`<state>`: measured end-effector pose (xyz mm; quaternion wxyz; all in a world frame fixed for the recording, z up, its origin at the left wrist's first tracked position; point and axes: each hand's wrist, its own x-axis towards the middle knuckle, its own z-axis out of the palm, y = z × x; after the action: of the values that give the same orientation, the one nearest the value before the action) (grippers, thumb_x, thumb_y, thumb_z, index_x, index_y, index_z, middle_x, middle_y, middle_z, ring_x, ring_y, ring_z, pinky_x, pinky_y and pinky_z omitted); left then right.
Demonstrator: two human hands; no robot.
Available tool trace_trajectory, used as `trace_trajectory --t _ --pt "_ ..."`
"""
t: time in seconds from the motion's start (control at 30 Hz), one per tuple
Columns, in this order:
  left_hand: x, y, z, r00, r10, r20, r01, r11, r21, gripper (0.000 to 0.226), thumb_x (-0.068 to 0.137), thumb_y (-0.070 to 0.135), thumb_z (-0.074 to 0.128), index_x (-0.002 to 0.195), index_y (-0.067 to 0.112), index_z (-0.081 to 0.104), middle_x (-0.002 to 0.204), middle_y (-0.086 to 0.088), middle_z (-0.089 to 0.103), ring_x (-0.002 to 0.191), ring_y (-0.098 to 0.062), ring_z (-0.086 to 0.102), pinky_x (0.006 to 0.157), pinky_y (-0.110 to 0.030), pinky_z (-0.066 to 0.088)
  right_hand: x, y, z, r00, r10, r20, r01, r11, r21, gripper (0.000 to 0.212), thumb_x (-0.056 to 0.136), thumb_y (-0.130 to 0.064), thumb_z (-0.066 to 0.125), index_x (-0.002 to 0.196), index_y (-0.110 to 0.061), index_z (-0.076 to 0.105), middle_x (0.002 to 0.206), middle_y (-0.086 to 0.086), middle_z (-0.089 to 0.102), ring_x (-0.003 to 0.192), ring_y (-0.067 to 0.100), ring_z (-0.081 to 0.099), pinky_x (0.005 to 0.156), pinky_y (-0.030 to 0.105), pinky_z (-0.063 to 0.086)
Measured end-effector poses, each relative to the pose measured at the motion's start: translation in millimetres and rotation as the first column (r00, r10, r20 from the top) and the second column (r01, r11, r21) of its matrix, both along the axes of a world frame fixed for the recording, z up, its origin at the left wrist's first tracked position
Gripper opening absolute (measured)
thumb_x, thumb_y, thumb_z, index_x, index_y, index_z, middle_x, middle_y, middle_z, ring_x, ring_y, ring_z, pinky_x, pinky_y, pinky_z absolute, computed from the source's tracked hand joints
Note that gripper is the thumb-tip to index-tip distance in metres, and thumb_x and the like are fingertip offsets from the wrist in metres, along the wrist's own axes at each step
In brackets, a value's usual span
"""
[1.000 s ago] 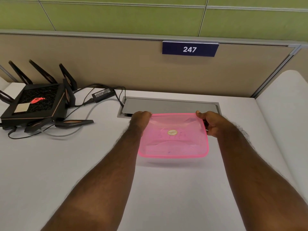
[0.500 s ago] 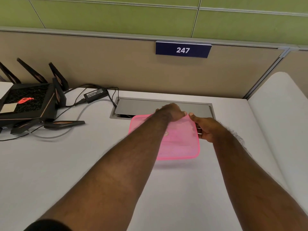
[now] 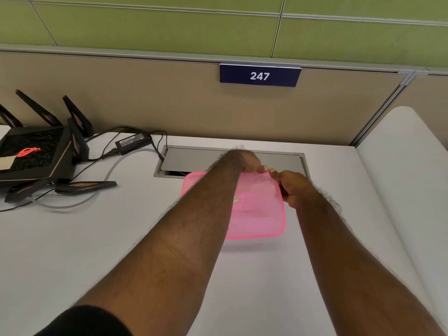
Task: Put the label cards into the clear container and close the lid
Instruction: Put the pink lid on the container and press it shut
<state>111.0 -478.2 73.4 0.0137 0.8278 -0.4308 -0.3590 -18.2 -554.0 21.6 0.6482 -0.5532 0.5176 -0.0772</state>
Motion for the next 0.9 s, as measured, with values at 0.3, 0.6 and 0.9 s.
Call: trace_trajectory --t 0.3,0.6,0.9 --pt "-3 -5 -5 1.0 0.008 0.003 -0.008 1.0 -0.014 0.048 0.1 0.042 0.042 0.128 0.008 0.059 0.134 -0.012 0.056 0.117 -0.027 0.054 0.084 -0.029 0.038 2 4 -4 0.997 -0.081 -0.002 0.081 0.997 0.013 0.02 0.089 -0.023 0.067 0.093 -0.004 0.063 0.105 0.019 0.068 0.085 0.029 0.062 0.072 0.04 0.054" --pt "-4 12 -24 0.983 0.182 0.018 -0.174 0.958 -0.228 0.047 0.09 0.054 0.05 0.101 0.013 0.071 0.109 -0.009 0.068 0.105 -0.029 0.06 0.09 -0.037 0.044 -6 17 -3 0.998 -0.054 0.044 0.061 0.981 -0.182 0.029 0.087 -0.04 0.068 0.075 -0.015 0.063 0.084 0.008 0.063 0.085 0.028 0.058 0.08 0.045 0.052" --pt "41 126 -36 0.822 0.546 0.164 -0.478 0.816 -0.324 0.048 0.088 0.051 0.049 0.094 0.009 0.07 0.109 -0.012 0.069 0.105 -0.034 0.061 0.09 -0.04 0.045 -73 28 -5 0.981 0.195 0.01 -0.195 0.98 0.026 0.04 0.081 -0.05 0.069 0.105 -0.017 0.066 0.104 0.002 0.072 0.096 0.023 0.067 0.068 0.034 0.053"
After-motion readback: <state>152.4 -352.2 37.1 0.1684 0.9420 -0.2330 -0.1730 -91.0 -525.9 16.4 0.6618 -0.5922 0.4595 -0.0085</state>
